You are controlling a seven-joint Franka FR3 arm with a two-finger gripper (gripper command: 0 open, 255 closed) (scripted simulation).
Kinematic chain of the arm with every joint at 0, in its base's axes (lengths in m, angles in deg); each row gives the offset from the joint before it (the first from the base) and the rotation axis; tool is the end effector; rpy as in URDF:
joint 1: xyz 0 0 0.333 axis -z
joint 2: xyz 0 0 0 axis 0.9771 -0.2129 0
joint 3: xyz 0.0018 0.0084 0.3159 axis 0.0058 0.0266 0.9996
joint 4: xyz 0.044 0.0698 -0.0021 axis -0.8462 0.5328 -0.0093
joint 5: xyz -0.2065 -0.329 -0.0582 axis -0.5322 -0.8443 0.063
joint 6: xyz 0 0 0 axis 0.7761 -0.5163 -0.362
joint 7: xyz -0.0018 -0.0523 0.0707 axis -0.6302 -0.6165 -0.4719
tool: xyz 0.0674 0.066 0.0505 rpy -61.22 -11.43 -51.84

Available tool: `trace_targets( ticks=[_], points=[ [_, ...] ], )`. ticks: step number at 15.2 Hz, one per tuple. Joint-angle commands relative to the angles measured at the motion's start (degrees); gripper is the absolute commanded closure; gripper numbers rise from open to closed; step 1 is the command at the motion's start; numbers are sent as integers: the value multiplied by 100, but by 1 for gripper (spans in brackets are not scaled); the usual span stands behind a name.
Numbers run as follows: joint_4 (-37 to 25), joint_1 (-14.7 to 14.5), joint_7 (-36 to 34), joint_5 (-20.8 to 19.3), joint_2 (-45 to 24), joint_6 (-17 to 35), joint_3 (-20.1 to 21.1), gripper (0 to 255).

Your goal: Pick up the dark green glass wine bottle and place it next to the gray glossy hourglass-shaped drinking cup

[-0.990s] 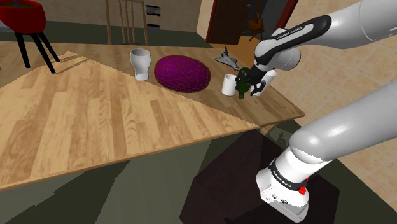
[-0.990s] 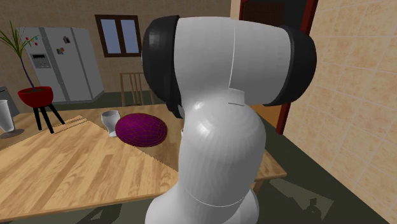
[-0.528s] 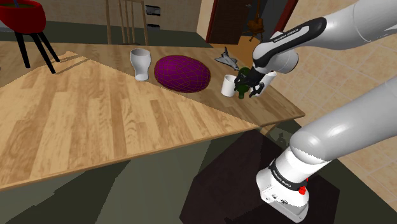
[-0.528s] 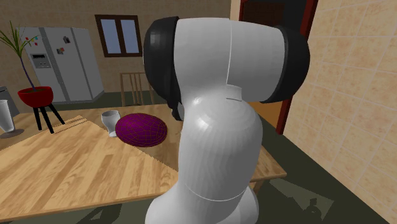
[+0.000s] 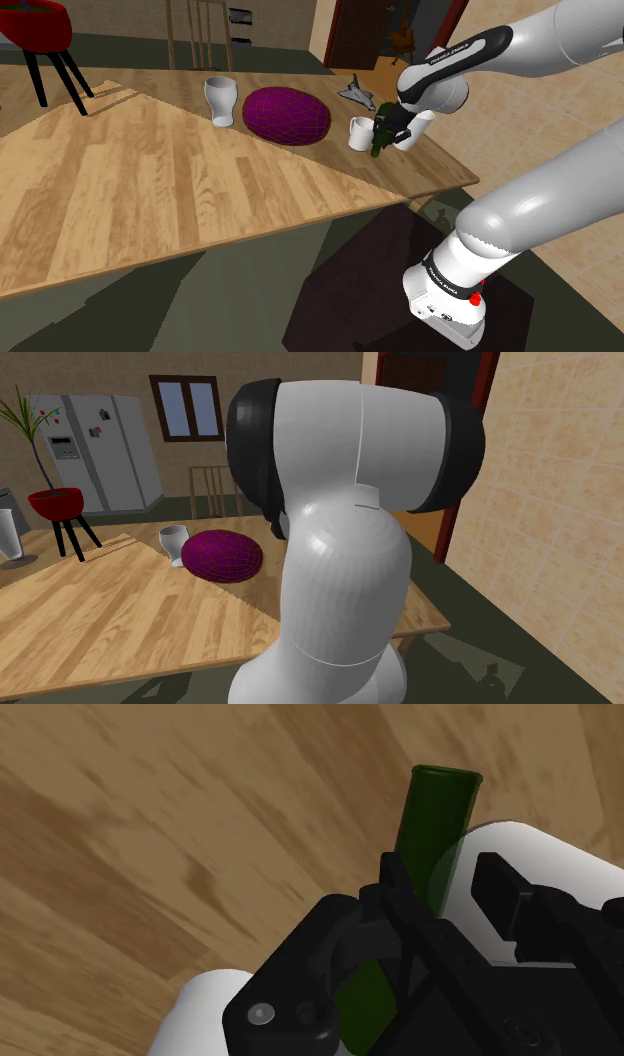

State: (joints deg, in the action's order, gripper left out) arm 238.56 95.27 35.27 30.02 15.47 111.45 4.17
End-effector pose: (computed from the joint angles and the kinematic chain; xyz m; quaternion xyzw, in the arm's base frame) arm 0.3605 -0.2356 0.3402 -0.8735 0.4753 -0.0812 0.0668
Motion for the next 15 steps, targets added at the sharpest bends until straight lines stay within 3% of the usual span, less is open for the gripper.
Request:
trace_targets(
  ticks=[1, 4, 12, 13, 14, 15],
  points=[
    [75, -35, 42, 33, -276, 38, -1, 255],
    [87, -69, 171, 135, -430, 193, -59, 255],
    [-46, 88, -256, -267, 285, -617, 114, 255],
    [-40, 76, -211, -229, 222, -493, 93, 255],
    [-40, 76, -211, -229, 222, -493, 93, 0],
    [7, 155, -526, -851, 420, -712, 410, 0]
  ],
)
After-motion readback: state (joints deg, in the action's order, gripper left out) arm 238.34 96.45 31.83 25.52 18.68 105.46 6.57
